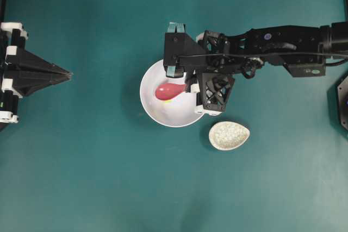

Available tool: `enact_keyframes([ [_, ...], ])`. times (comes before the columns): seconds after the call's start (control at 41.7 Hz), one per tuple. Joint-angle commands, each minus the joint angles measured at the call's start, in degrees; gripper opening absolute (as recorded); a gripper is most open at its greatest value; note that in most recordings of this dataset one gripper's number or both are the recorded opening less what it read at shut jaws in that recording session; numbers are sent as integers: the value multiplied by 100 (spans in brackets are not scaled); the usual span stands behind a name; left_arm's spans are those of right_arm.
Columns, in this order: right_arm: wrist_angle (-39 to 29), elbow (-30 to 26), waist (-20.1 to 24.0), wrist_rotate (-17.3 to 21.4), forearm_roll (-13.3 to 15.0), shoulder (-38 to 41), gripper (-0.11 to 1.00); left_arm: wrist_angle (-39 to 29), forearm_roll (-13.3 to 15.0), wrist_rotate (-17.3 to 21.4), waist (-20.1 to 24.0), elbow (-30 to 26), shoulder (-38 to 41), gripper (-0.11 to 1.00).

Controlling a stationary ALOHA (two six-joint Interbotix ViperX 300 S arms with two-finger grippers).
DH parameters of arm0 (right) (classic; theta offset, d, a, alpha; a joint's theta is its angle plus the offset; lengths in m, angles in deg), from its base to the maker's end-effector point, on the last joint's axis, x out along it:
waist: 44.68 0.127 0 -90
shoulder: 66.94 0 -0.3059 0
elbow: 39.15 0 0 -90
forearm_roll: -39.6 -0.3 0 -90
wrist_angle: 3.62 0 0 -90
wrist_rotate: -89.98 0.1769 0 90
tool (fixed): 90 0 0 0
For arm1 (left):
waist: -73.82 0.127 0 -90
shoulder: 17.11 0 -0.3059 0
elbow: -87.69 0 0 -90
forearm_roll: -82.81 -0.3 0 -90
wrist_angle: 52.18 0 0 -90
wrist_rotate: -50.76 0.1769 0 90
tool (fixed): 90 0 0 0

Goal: Scoop the yellow hexagonal prism block from the bowl with a spoon using the right arm.

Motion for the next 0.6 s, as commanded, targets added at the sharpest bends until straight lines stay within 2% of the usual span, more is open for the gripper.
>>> enact_keyframes([
  [0.0,18,-237,9,35,-18,-105,23,62,-9,9,-9,-53,44,1],
  [0.312,-896,-677,9,114,-18,-580,23,53,-9,9,0,-62,44,1],
  [0.576,-1995,-659,9,598,-9,-659,23,62,-9,9,0,-53,44,1],
])
